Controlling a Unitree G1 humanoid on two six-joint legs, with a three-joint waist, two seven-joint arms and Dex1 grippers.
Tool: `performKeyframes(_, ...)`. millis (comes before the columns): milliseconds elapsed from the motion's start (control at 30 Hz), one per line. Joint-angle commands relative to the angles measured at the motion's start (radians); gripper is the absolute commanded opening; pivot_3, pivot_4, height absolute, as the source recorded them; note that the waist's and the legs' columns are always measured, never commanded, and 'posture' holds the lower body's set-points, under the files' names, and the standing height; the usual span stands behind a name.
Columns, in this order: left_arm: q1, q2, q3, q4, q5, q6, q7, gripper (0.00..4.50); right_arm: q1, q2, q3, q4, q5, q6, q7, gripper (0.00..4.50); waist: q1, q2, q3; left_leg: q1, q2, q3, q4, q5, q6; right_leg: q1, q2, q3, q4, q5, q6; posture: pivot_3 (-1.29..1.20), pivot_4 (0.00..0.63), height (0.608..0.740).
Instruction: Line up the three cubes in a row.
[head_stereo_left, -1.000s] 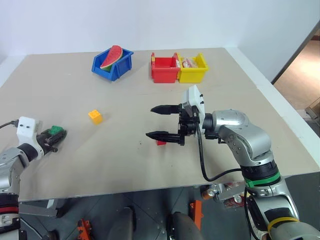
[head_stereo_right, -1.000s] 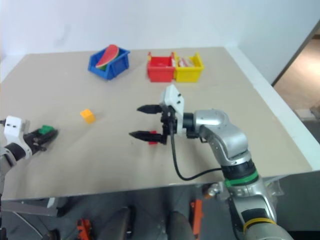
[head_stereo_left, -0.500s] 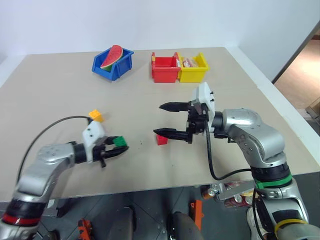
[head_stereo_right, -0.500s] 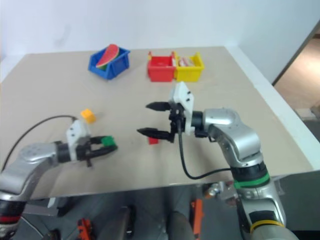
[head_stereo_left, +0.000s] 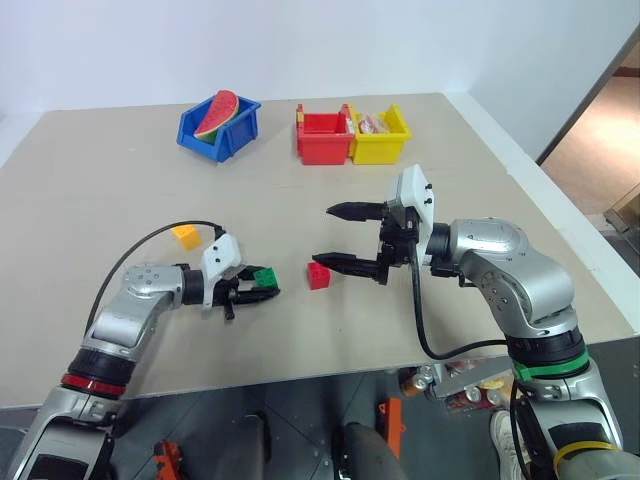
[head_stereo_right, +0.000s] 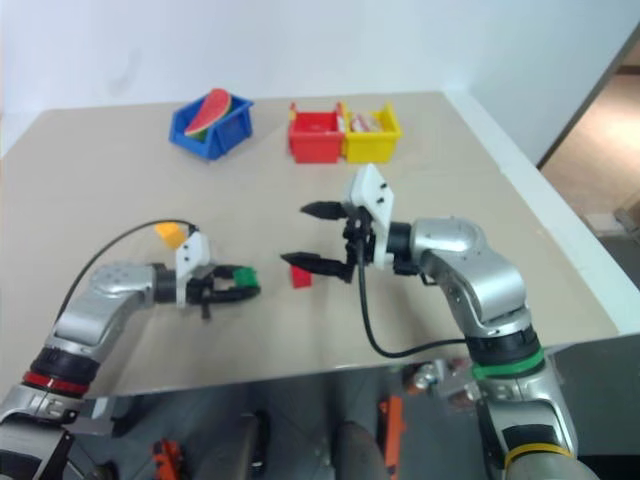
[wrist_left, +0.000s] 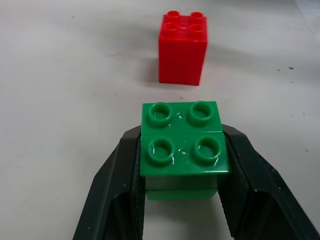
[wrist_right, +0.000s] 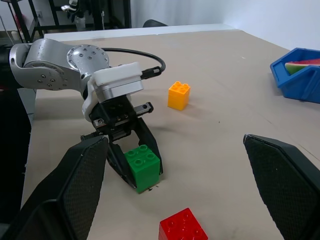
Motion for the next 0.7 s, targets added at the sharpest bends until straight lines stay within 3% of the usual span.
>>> performKeyframes(33, -0.026, -0.028, 0.010, 0.023, 0.013, -0.064, -0.001, 1.34, 0.003, -0.004, -0.018, -0.014, 0.000, -0.025, -0.003, 4.50, 0.000, 0.000, 0.000, 0.000, 0.000, 0.000, 0.000, 0.000, 0.000, 0.000, 0.000, 0.000, 0.000, 0.000, 0.000, 0.00, 0.150, 0.740)
performKeyframes(500, -0.075, -0.049, -0.020, 0.148, 0.084, -0.184, -0.078, 1.34, 0.026, -0.016, -0.018, -0.015, 0.006, -0.025, 0.006, 4.50, 0.001, 0.000, 0.000, 0.000, 0.001, 0.001, 0.002, 0.000, 0.000, 0.000, 0.001, 0.001, 0.000, 0.001, 0.000, 0.00, 0.150, 0.740)
performKeyframes(567, -0.077, -0.050, -0.018, 0.156, 0.088, -0.188, -0.084, 2.40, 0.025, -0.014, -0.015, -0.011, 0.003, -0.028, 0.006, 4.50, 0.001, 0.000, 0.000, 0.000, 0.001, 0.001, 0.002, 0.000, 0.000, 0.000, 0.001, 0.001, 0.000, 0.001, 0.000, 0.00, 0.150, 0.740)
performKeyframes(700, -0.084, -0.047, -0.006, 0.158, 0.086, -0.185, -0.088, 3.71, 0.021, -0.013, -0.013, -0.005, 0.000, -0.031, 0.007, 4.50, 0.001, 0.000, 0.000, 0.000, 0.001, 0.001, 0.002, 0.000, 0.000, 0.000, 0.002, 0.002, 0.001, 0.001, 0.000, 0.00, 0.150, 0.740)
